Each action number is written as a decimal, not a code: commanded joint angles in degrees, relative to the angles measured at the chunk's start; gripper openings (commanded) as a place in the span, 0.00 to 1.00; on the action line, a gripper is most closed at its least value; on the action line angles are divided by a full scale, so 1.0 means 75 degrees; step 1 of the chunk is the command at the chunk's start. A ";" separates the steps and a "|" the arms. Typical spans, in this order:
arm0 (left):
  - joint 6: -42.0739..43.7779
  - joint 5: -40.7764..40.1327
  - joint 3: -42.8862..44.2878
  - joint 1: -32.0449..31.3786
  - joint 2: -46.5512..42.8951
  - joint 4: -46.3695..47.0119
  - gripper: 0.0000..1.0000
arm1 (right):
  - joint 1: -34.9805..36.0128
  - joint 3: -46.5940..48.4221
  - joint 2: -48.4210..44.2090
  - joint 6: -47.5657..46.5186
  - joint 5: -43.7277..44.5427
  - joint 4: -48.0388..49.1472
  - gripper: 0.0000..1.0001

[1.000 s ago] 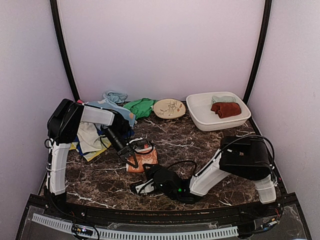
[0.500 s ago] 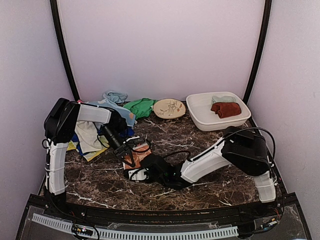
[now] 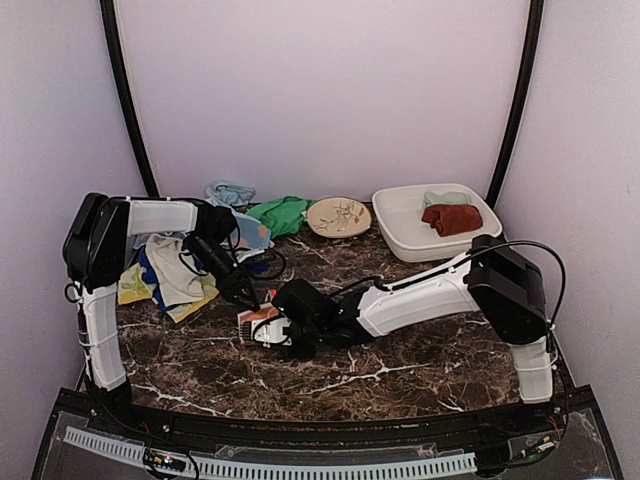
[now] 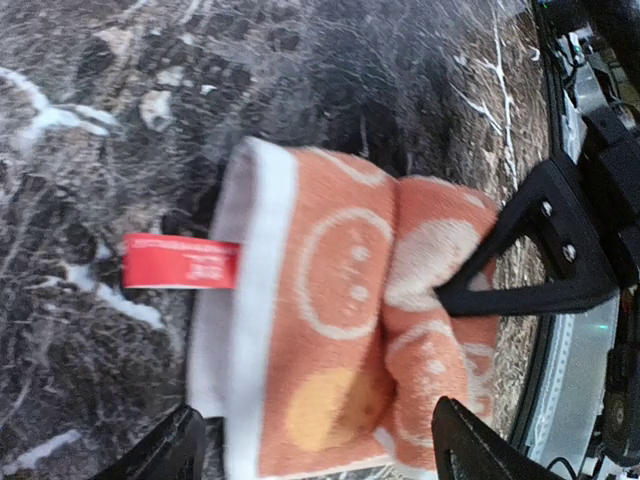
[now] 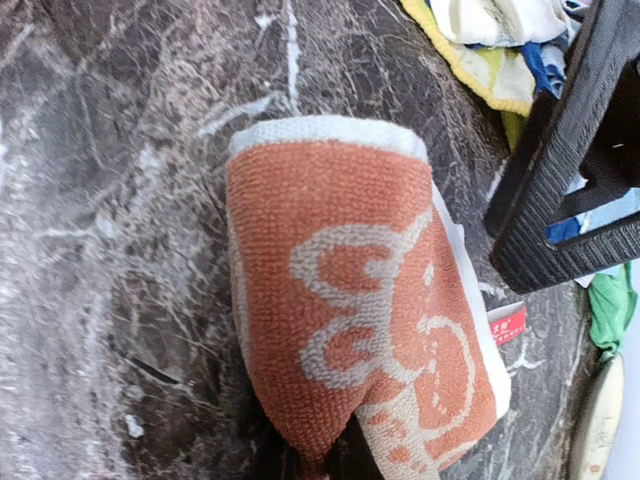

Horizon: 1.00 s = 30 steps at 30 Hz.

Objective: Roll the towels
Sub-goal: Roll the towel at the center of the board.

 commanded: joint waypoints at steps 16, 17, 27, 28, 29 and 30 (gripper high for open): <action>0.0479 0.0110 -0.1228 0.1416 -0.2179 0.0821 0.77 | -0.0541 0.2886 0.2278 0.3743 -0.4723 -0.5837 0.00; 0.0775 0.0094 -0.1385 0.1455 -0.2389 0.0784 0.77 | -0.0609 0.2751 0.2366 0.4010 -0.4941 -0.5729 0.00; 0.2668 0.0022 -0.2971 0.1156 -0.4156 0.0546 0.74 | -0.1563 0.1346 0.2369 0.7055 -0.8307 -0.2710 0.00; 0.2635 -0.0034 -0.3090 0.0920 -0.4263 0.0618 0.75 | -0.1614 0.1321 0.2331 0.7266 -0.8478 -0.2510 0.00; 0.2600 -0.0126 -0.3221 0.0654 -0.4391 0.0735 0.78 | -0.1649 0.1310 0.2300 0.7483 -0.8626 -0.2325 0.00; 0.2520 -0.0300 -0.3398 0.0324 -0.4498 0.0954 0.82 | -0.1687 0.1311 0.2284 0.7680 -0.8669 -0.2181 0.00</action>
